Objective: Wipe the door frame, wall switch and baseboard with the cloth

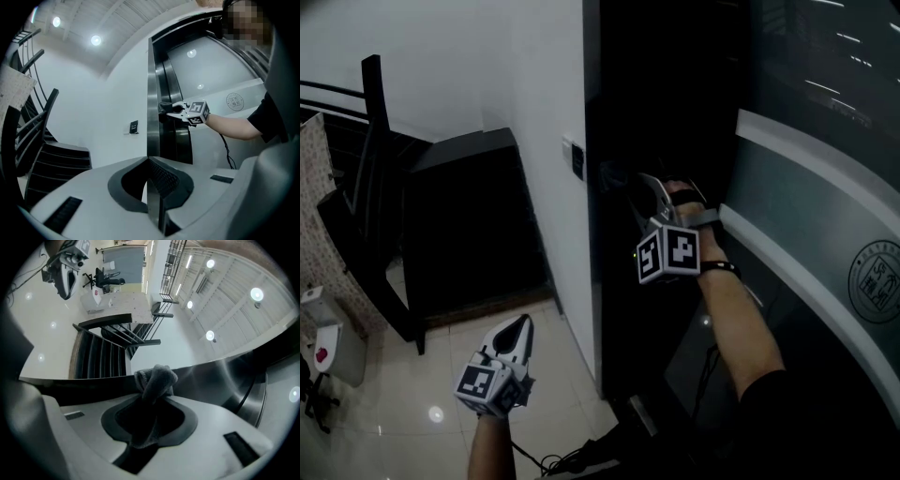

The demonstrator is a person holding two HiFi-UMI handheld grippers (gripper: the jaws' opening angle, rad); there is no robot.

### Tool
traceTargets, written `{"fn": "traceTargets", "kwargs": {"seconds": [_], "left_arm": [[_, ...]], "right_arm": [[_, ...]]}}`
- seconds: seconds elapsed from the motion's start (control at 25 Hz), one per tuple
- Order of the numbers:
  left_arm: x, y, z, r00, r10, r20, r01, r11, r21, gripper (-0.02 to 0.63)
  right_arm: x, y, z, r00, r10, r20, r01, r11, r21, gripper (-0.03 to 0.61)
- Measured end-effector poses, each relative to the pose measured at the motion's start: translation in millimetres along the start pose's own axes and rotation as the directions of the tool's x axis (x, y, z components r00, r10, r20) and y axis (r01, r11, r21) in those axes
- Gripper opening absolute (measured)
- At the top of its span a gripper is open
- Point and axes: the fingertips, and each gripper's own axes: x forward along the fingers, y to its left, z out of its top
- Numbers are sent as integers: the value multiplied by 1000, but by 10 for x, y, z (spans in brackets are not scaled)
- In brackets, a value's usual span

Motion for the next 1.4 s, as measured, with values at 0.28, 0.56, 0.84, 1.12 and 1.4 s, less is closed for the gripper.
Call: {"fn": "traceTargets", "kwargs": {"seconds": [0.28,0.56,0.84,1.12,1.4], "left_arm": [[159,-17,-114,999,-43,-16,43,999,-9,-8],[179,-10,-369,997,-59,-53,56,996,-66,-8],[188,-19,-533,993,-65,-94,58,995,-78,-8],[137,-36,-655,991,-47,-125,36,995,-94,-8],[46,-13,-713,988,-30,-153,16,995,-94,-8]], "right_arm": [[-78,476,-66,998,49,-25,-49,999,10,89],[-185,1178,-171,992,115,-48,-112,992,58,91],[-285,1744,-247,985,163,-59,-159,984,75,91],[-450,2511,-417,955,282,-90,-273,957,94,91],[-526,2966,-498,924,367,-106,-358,929,96,91]]}}
